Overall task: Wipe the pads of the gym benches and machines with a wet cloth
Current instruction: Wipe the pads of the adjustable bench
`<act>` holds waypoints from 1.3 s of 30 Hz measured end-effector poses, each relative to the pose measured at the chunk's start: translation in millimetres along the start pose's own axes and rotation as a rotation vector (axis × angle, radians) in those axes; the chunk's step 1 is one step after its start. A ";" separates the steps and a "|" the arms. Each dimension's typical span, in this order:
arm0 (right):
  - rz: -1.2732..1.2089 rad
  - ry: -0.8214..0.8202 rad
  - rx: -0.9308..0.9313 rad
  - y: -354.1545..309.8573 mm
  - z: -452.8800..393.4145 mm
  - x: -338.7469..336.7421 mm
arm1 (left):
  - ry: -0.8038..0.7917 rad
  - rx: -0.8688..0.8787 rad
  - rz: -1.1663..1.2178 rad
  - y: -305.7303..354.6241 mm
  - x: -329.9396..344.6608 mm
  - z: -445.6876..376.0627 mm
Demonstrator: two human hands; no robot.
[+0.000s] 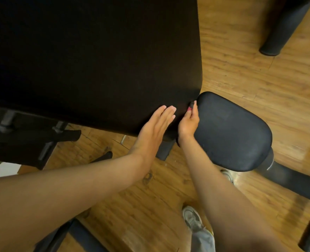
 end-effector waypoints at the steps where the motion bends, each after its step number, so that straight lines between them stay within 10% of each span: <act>1: 0.009 0.000 -0.010 -12.5 -12.9 2.1 | 0.008 -0.003 -0.002 -1.3 2.4 5.0; 24: -0.079 -0.221 -0.744 -266.9 241.6 76.7 | 0.576 -0.491 0.353 -268.4 -0.5 190.7; 32: -0.178 -0.056 -0.245 -193.6 179.7 46.9 | 0.648 -0.489 0.328 -265.0 -5.5 192.1; 39: -0.021 -0.264 -0.803 -254.4 232.3 74.4 | 0.724 -0.483 0.342 -263.5 -8.2 194.0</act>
Point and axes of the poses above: each hand's wrist, its own z-axis away from the middle knuckle, its own x-axis out of the palm, y = z × x, the point moved 9 cm from there along -z, towards the middle knuckle, and after that the axes turned 5 degrees about -y, right-handed, at the moved point
